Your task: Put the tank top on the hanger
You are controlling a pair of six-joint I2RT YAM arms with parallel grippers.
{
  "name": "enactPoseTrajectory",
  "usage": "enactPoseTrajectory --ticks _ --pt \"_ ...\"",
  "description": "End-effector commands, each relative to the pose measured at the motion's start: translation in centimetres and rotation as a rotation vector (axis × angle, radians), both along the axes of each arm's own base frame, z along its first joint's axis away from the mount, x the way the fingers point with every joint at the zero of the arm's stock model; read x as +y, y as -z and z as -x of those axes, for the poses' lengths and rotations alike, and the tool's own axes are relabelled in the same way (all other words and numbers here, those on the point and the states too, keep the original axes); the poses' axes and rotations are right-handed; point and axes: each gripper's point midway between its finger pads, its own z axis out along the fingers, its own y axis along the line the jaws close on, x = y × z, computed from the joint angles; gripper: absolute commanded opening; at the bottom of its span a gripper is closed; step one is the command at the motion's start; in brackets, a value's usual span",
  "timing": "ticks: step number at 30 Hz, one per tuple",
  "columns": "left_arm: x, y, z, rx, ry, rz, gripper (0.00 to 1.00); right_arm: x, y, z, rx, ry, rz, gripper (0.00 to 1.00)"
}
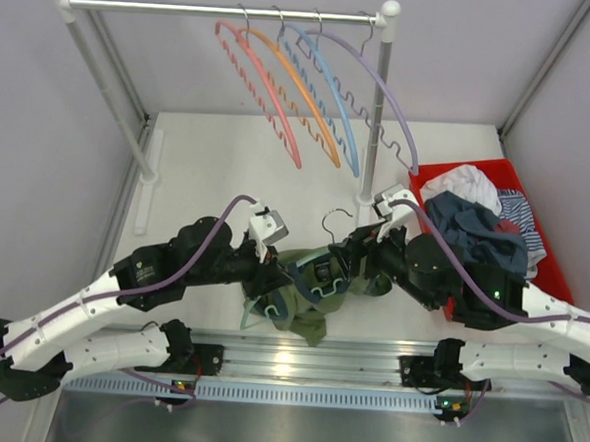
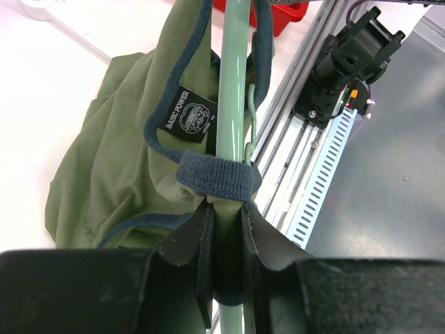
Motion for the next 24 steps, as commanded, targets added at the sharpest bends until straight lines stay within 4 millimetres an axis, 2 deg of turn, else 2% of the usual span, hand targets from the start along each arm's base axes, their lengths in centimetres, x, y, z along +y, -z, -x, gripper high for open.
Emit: enactPoseTrajectory --ticks 1,4,7,11,13,14,16,17,22,24 --pt "-0.7 -3.7 -0.7 -0.067 -0.025 0.156 0.00 -0.2 -2.9 -0.3 -0.015 0.034 -0.071 0.69" --pt "-0.5 -3.4 -0.7 -0.065 -0.035 0.155 0.00 -1.3 -3.3 -0.7 -0.019 0.079 -0.071 0.75" --pt "-0.2 -3.0 -0.8 -0.066 -0.052 0.150 0.00 -2.9 -3.7 -0.9 -0.017 0.127 -0.086 0.76" --pt "0.4 -3.5 -1.0 -0.078 -0.080 0.166 0.00 -4.8 -3.4 -0.8 0.012 0.175 -0.102 0.72" --pt "0.6 -3.9 -0.9 -0.083 -0.084 0.179 0.00 -5.8 -2.4 -0.6 0.043 0.197 -0.094 0.68" --pt "0.7 -4.1 -0.9 -0.085 -0.082 0.184 0.00 -5.8 -1.2 -0.5 0.057 0.199 -0.073 0.68" --pt "0.9 -4.5 -0.7 -0.088 -0.081 0.193 0.00 -5.9 -0.3 -0.3 0.073 0.193 -0.084 0.68" --pt "0.9 -4.6 -0.7 -0.087 -0.080 0.193 0.00 -5.8 1.0 -0.3 0.081 0.194 -0.059 0.68" --pt "1.2 -5.3 0.0 -0.087 -0.057 0.201 0.00 -5.2 2.7 -0.5 0.076 0.185 -0.055 0.71" --pt "1.5 -5.7 0.1 -0.092 -0.058 0.210 0.00 -4.5 2.6 -0.5 0.072 0.159 -0.072 0.70"
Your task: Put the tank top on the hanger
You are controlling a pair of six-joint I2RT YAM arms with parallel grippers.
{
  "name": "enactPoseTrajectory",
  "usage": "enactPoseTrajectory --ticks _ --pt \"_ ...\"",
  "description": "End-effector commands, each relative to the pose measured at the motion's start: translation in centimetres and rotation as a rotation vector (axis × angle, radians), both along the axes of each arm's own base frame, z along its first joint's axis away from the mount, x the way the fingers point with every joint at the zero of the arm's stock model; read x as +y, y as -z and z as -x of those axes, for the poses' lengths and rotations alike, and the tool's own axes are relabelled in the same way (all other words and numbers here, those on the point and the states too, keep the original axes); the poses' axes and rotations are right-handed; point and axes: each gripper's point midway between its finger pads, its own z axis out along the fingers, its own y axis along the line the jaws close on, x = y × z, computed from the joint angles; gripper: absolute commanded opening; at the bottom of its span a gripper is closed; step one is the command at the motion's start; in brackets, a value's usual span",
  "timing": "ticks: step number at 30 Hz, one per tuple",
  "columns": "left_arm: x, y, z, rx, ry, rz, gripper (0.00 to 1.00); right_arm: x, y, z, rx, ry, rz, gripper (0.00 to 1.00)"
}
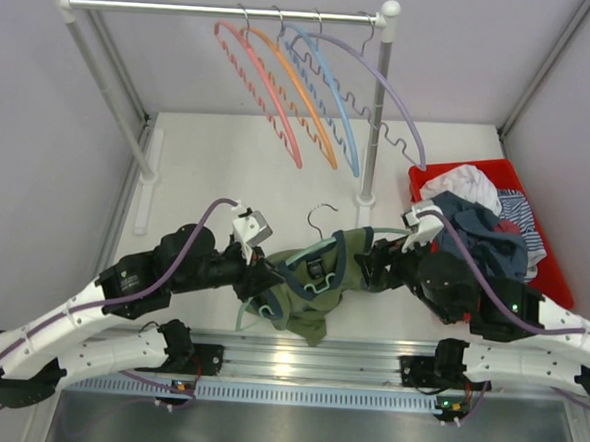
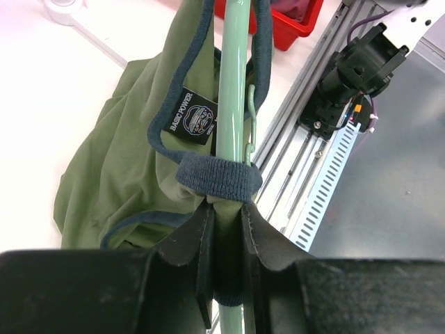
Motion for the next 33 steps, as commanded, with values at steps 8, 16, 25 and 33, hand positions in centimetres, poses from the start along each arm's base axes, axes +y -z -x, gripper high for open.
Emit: enactPoseTrajectory --ticks 8,16,25,33 --pt "0.4 -5.8 0.4 -0.080 0.003 0.165 0.00 2.0 -1.0 -1.3 -0.029 -0.016 -0.085 0.45" --pt "1.7 -5.6 0.1 -0.076 -0.050 0.128 0.00 -0.9 -2.4 -2.1 -0.035 0.080 -0.115 0.05" --pt "3.1 -5.9 -0.1 -0.079 -0.105 0.134 0.00 0.2 -2.9 -1.3 -0.018 -0.005 -0.112 0.07" --pt "4.3 -4.6 -0.7 -0.046 -0.180 0.092 0.00 2.2 -1.4 -1.4 0.019 -0.041 -0.066 0.39"
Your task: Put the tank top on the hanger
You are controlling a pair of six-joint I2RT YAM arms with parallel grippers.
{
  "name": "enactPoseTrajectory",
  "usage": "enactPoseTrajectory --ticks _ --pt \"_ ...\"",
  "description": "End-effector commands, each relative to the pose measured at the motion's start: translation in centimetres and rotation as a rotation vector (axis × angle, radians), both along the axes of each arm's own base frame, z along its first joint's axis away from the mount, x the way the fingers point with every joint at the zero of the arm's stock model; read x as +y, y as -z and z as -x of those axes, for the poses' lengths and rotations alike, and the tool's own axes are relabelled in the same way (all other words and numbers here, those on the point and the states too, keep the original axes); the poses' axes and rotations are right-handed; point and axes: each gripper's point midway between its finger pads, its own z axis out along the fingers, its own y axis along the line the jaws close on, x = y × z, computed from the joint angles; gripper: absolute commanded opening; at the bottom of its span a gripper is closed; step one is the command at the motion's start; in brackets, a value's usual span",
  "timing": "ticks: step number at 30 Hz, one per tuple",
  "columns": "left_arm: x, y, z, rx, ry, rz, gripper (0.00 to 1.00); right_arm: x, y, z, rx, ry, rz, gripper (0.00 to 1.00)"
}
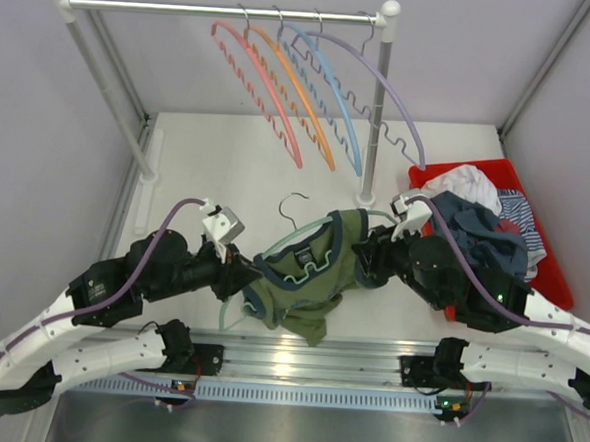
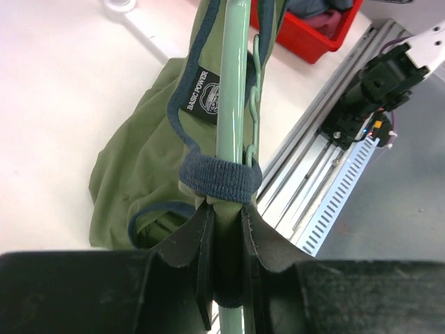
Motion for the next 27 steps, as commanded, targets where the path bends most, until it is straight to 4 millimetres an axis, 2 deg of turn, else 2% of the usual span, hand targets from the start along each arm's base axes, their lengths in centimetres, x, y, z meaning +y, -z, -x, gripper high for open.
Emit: enactPoseTrajectory --ticks 1,5,8,13,16,20,21,25,26,27 --pt "1.0 -3.1 -0.9 -0.028 -0.091 0.081 0.00 0.2 -2.1 -0.2 -0.015 0.002 -0.053 0.41" --pt "2.8 -2.4 -1.3 0.017 -0.195 0.064 0.00 0.2 -2.2 -0.1 -0.008 0.007 -0.071 0.45" --pt "4.5 -1.5 -2.1 0.037 -0.297 0.021 0.00 0.6 -1.4 0.1 0.013 -0.004 -0.067 0.47" --pt "6.8 -1.2 -3.8 0.031 -0.470 -0.025 0.00 2.2 0.3 0.9 0.065 -0.073 -0.054 0.47" --pt "8.0 -1.2 -5.3 0.009 -0.588 -0.060 0.00 3.9 1.1 1.7 0.099 -0.145 -0.055 0.47" --pt "8.3 -0.8 -7.8 -0.029 -0.726 -0.162 0.00 6.1 2.9 2.5 0.148 -0.236 -0.018 0.46" --pt "8.4 -1.4 -8.4 -0.050 -0.755 -0.169 0.00 6.4 2.9 2.6 0.149 -0.246 -0.013 0.47" --pt "7.6 -1.6 -11.3 -0.050 -0.780 -0.260 0.00 7.2 2.9 2.4 0.141 -0.295 0.014 0.46" --pt "10.2 -1.8 -13.3 -0.041 -0.855 -0.281 0.00 7.5 3.0 2.5 0.147 -0.313 0.021 0.46" --pt "8.8 -2.0 -14.1 0.003 -0.764 -0.204 0.00 7.4 2.6 2.2 0.141 -0.312 0.015 0.46"
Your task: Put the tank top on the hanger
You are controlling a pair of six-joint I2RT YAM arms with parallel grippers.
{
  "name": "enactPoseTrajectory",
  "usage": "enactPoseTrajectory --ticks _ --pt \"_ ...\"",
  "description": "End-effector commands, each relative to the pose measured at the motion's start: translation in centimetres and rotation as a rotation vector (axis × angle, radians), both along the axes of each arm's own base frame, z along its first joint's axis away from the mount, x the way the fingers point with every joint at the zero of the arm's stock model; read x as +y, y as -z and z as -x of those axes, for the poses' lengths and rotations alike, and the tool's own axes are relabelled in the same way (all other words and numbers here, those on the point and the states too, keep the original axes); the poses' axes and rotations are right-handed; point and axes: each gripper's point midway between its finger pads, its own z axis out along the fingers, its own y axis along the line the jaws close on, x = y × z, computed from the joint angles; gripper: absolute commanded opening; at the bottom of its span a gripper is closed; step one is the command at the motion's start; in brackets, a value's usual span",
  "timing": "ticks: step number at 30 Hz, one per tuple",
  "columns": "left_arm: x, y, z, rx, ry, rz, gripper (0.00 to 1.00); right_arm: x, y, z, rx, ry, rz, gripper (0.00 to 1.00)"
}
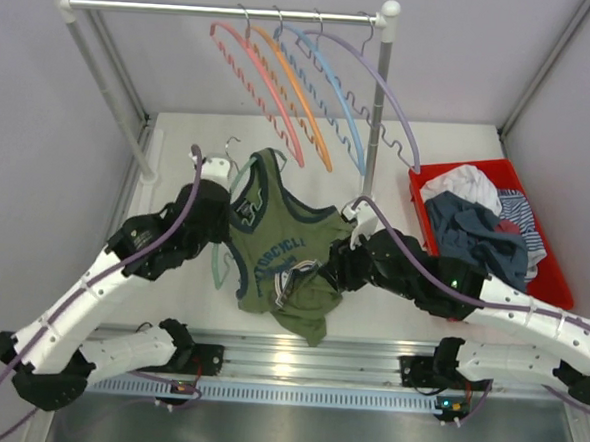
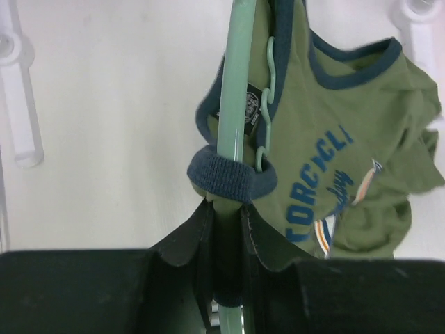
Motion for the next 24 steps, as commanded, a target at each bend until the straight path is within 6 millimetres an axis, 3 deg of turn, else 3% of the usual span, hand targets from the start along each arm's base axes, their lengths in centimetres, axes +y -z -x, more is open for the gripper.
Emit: enactPoseTrajectory --ticks 1,2,7,8,10,11,13,14,24 --pt "1.8 -3.7 -4.7 -0.077 -0.034 0.125 0.00 1.1 -2.7 -0.5 -0.038 -0.058 -0.073 0.46" --pt "4.2 -4.2 -6.1 -0.091 -0.091 0.123 0.00 1.0 -2.6 -0.7 -0.034 -0.060 -0.070 0.46" --pt "6.7 -6.9 -9.3 -0.140 -0.120 0.110 0.00 0.7 -3.0 -1.5 -0.036 -0.068 -0.069 0.45" --pt "8.0 -8.8 -9.7 -0.182 -0.153 0.115 0.00 0.6 -3.0 -1.7 -0.035 -0.067 -0.069 0.45" --pt "9.9 -10.1 -10.6 -0.201 -0.187 0.117 0.00 0.5 -3.3 -2.0 -0.038 -0.070 -0.070 0.45" --pt "10.6 -12.2 -10.7 -0.248 -0.197 0.123 0.00 0.4 -3.7 -2.3 -0.045 -0.065 -0.076 0.45" --pt "12.4 -13.1 -11.4 -0.253 -0.237 0.112 0.00 0.2 -4.1 -2.5 -0.054 -0.070 -0.077 0.45" --pt "13.2 -14.8 -11.2 -0.282 -0.247 0.118 0.00 0.2 -4.2 -2.7 -0.053 -0.072 -0.077 0.45" --pt "16.4 -21.3 -12.0 -0.379 -0.303 0.044 0.00 0.0 -5.9 -3.4 -0.081 -0.101 -0.085 0.45"
